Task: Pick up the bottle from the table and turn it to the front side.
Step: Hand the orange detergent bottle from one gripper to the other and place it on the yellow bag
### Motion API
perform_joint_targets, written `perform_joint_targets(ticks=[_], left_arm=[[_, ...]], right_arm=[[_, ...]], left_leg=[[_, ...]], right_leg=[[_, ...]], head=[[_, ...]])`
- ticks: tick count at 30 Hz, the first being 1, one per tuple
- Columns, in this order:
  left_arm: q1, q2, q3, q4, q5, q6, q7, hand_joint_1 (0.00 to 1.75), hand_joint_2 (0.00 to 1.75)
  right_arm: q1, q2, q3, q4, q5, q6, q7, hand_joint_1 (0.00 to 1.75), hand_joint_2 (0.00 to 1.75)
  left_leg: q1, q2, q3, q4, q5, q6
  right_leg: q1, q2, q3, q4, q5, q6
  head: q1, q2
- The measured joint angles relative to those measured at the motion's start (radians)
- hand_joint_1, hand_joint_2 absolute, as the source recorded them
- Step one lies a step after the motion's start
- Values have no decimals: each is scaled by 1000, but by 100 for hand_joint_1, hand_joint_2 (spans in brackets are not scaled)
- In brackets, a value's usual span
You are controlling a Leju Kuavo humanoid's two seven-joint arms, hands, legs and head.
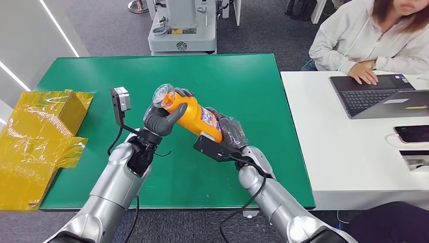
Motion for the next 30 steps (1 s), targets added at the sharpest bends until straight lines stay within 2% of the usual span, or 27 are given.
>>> perform_joint_targets(ticks=[8,16,20,23,26,30], left_arm=[[-6,21,-11,0,-139,47,-93,175,175],[-15,75,10,-2,-325,150,-187,175,175],[-18,108,11,-29,-508,267,-264,175,175],[-27,137,11,-67,-678,373,-287,175,175],[-48,167,10,-105,-852,478,-277,175,175],[-90,231,1,-134,-1159,648,-200,175,175]], right_arm=[[59,-14,-51,-26,-22,22,-10,0,175],[179,-51,-94,-170,-13,33,-9,0,175],[229,-67,-98,-248,23,22,3,0,175],[261,-80,-97,-310,56,4,19,0,175],[292,-91,-91,-377,69,-9,26,0,175],[341,-110,-77,-499,67,-47,10,0,175]], left_leg=[[0,0,0,0,0,0],[0,0,0,0,0,0],[0,0,0,0,0,0],[0,0,0,0,0,0],[0,0,-1,0,0,0],[0,0,0,0,0,0]], right_leg=[[0,-1,0,0,0,0],[0,0,0,0,0,0],[0,0,0,0,0,0],[0,0,0,0,0,0],[0,0,0,0,0,0],[0,0,0,0,0,0]], head=[[0,0],[0,0],[0,0],[0,0],[0,0],[0,0]])
